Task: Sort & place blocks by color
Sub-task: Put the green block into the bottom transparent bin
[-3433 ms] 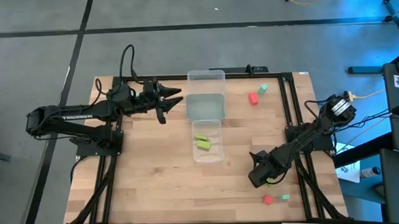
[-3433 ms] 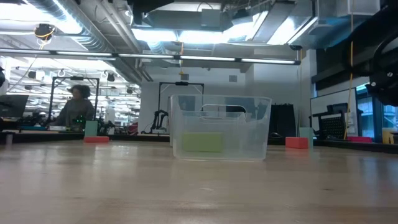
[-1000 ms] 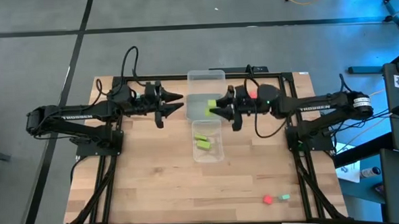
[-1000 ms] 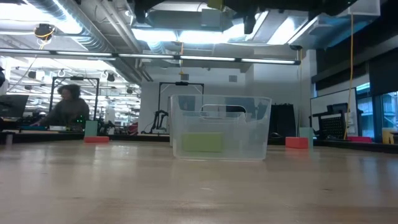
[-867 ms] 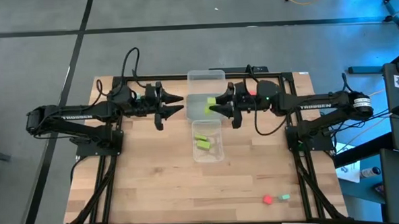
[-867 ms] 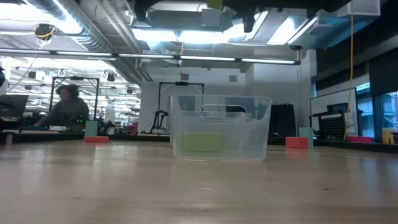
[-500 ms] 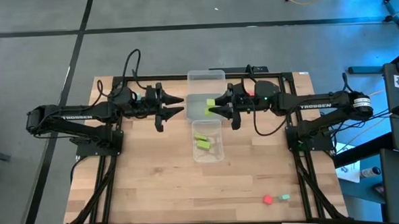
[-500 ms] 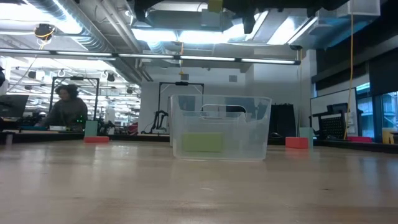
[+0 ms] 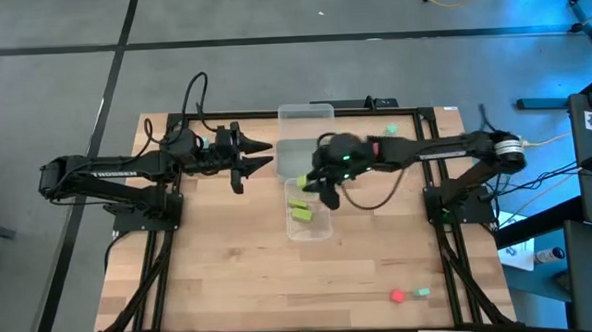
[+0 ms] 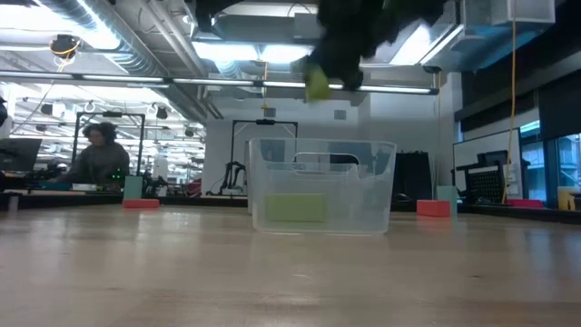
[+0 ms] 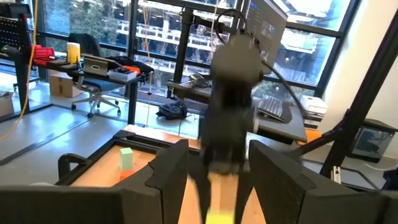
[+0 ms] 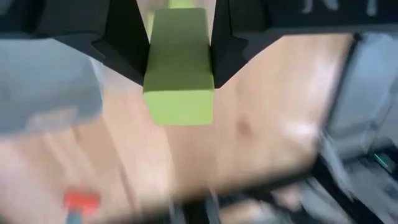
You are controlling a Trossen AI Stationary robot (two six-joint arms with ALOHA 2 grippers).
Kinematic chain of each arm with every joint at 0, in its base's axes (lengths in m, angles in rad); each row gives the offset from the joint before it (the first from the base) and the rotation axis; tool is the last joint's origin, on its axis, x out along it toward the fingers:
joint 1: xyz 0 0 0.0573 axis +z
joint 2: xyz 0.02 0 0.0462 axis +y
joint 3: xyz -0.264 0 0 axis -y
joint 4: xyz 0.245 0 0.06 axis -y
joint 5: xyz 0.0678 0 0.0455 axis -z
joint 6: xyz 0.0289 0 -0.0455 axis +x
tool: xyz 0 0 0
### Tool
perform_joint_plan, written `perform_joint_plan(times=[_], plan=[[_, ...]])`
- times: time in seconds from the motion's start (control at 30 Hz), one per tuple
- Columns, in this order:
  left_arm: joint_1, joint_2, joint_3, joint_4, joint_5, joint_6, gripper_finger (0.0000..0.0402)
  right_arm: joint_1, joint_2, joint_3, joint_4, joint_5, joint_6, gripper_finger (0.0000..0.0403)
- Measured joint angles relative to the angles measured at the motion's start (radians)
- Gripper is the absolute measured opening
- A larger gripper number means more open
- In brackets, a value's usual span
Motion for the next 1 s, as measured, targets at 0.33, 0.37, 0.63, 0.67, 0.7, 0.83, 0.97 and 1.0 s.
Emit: perform_joint_plan(times=[0.33, 0.37, 0.63, 0.67, 0.7, 0.83, 0.97, 1.0], plan=[[0.0, 0.0, 0.0, 0.0, -0.001, 0.0, 0.016, 0.0, 0.231, 0.031, -0.161, 0.045, -0.006, 0.0137], [0.0, 0.0, 0.0, 0.0, -0.001, 0.0, 0.016, 0.0, 0.245, 0.031, -0.161, 0.045, -0.006, 0.0137], [0.0, 0.0, 0.0, 0.0, -0.001, 0.0, 0.016, 0.001, 0.307, 0.031, -0.156, 0.06, -0.009, 0.0137], [0.0, 0.0, 0.0, 0.001, -0.001, 0.0, 0.016, 0.001, 0.313, 0.031, -0.156, 0.06, -0.009, 0.0138], [0.0, 0.0, 0.0, 0.001, -0.001, 0.0, 0.016, 0.001, 0.316, 0.031, -0.155, 0.061, -0.009, 0.0141], [0.0, 0.0, 0.0, 0.001, -0.001, 0.0, 0.016, 0.001, 0.318, 0.031, -0.155, 0.061, -0.009, 0.0163], [0.0, 0.0, 0.0, 0.001, -0.001, 0.0, 0.016, 0.001, 0.318, 0.031, -0.155, 0.06, -0.008, 0.0171], [0.0, 0.0, 0.0, 0.001, -0.001, 0.0, 0.016, 0.001, 0.318, 0.031, -0.155, 0.055, -0.007, 0.0172]])
